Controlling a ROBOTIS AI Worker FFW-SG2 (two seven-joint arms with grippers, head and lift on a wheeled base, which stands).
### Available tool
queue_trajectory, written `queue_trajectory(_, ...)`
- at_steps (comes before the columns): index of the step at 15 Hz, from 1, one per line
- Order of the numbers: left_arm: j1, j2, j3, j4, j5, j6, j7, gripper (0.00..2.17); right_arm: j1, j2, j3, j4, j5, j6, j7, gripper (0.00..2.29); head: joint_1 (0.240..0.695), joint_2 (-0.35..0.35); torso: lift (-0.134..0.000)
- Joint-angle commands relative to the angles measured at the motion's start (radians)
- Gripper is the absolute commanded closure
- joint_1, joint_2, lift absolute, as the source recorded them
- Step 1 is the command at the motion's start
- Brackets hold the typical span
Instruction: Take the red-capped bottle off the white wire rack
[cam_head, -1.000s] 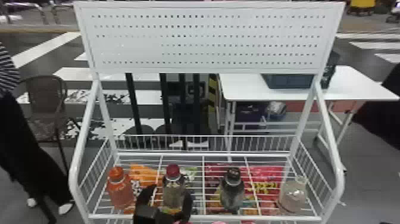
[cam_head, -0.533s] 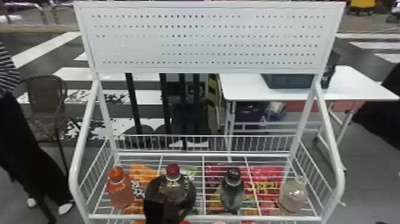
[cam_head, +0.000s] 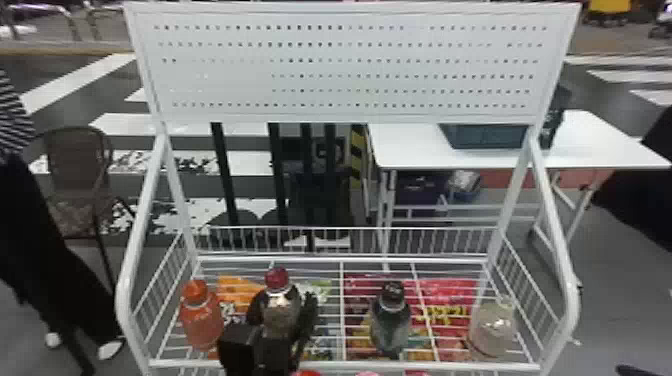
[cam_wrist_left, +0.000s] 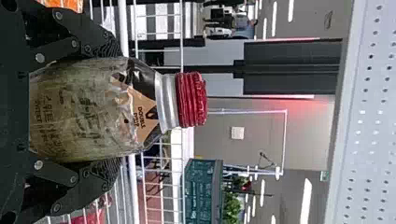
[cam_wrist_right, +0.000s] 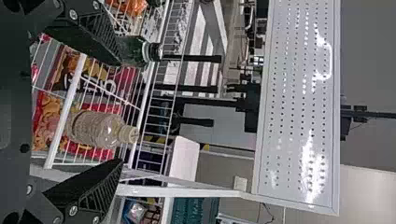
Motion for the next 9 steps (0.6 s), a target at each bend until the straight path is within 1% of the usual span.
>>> queue_trajectory(1, 0.109, 0.036, 0.042, -0.212, 0.000, 0.095, 0.000, 1.92, -0.023, 0.001, 0.030, 0.013, 0.024, 0.008, -0.001, 0.15, 0.499, 0.000, 0.000)
queue_trajectory(2, 0.178, 0.059, 0.082, -0.325, 0.000, 0.144, 0.000, 1.92, -0.034, 0.001, 0.041, 0.022, 0.038, 0.008, -0.001, 0.15, 0.499, 0.000, 0.000)
queue_trajectory(3, 0.238, 0.074, 0.121, -0.416, 0.000, 0.178, -0.002, 1.92, -0.038, 0.001, 0.042, 0.026, 0.040, 0.008, -0.001, 0.15, 0.499, 0.000, 0.000)
queue_trajectory(4, 0.310, 0.082, 0.175, -0.521, 0.000, 0.227, -0.011, 1.92, -0.046, 0.001, 0.042, 0.031, 0.040, 0.011, -0.001, 0.15, 0.499, 0.000, 0.000)
queue_trajectory(5, 0.388, 0.082, 0.244, -0.617, 0.000, 0.248, -0.051, 1.92, -0.051, 0.001, 0.042, 0.039, 0.040, 0.011, -0.001, 0.15, 0.499, 0.000, 0.000)
queue_trajectory(7, 0.512, 0.082, 0.352, -0.741, -0.004, 0.248, -0.084, 1.91, -0.055, 0.001, 0.042, 0.048, 0.038, 0.011, 0.000, 0.15, 0.499, 0.000, 0.000)
queue_trajectory(9, 0.614, 0.079, 0.459, -0.799, -0.001, 0.211, -0.118, 1.90, -0.057, 0.001, 0.042, 0.051, 0.037, 0.011, 0.000, 0.15, 0.499, 0.000, 0.000)
